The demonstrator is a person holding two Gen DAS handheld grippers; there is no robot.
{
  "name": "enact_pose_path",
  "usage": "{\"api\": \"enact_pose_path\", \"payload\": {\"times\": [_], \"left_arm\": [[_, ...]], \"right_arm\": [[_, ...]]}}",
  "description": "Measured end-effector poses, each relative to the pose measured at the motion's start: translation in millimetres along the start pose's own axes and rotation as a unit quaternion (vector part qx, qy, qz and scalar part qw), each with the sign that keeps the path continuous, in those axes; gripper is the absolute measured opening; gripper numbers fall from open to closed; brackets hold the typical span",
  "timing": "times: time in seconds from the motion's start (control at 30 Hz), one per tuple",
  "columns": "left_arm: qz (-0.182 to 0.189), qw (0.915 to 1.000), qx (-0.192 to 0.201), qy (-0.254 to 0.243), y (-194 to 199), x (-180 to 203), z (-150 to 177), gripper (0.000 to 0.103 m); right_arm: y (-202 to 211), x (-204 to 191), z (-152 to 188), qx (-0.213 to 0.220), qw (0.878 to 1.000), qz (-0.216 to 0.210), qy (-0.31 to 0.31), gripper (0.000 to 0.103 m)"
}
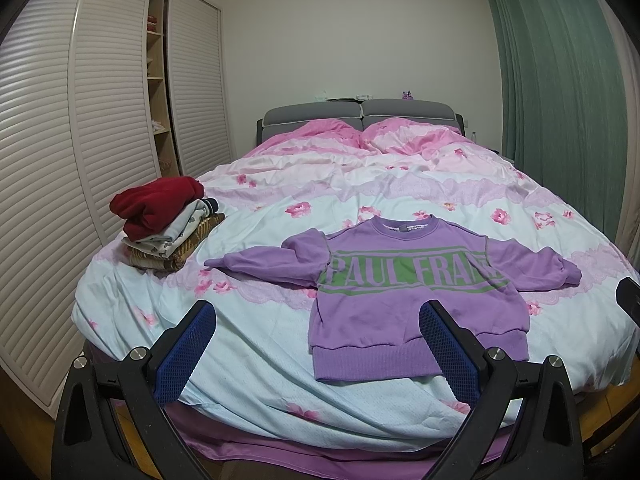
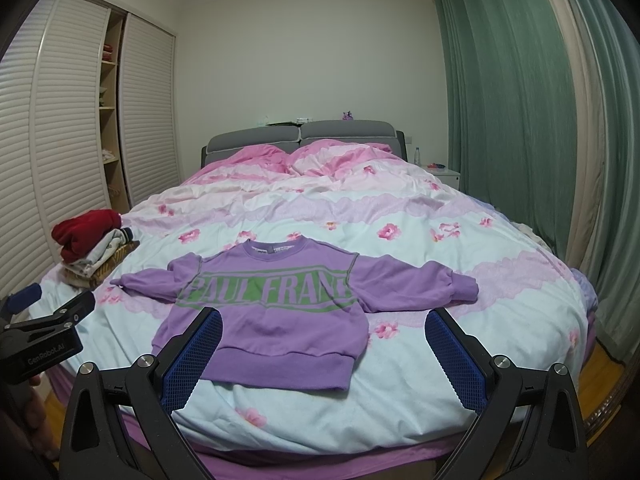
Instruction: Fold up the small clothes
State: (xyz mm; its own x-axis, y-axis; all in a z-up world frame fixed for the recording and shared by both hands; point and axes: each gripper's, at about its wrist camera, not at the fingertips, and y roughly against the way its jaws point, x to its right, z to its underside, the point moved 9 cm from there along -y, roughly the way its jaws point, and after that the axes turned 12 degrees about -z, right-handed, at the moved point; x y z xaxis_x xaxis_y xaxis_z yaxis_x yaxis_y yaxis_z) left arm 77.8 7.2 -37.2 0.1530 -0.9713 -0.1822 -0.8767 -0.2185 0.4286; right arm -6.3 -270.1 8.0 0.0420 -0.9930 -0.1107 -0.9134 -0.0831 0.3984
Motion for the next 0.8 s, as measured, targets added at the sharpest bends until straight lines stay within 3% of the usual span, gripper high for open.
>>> {"api": "enact_pose_path", "payload": {"times": [0.8], "left_arm": [[0.0,1.0,-0.004,0.003,0.0,-0.1,-1.3,0.103]], "right_arm": [[-3.2,1.2,2.0,0.001,1.0,0.004,-0.008,0.102]]}}
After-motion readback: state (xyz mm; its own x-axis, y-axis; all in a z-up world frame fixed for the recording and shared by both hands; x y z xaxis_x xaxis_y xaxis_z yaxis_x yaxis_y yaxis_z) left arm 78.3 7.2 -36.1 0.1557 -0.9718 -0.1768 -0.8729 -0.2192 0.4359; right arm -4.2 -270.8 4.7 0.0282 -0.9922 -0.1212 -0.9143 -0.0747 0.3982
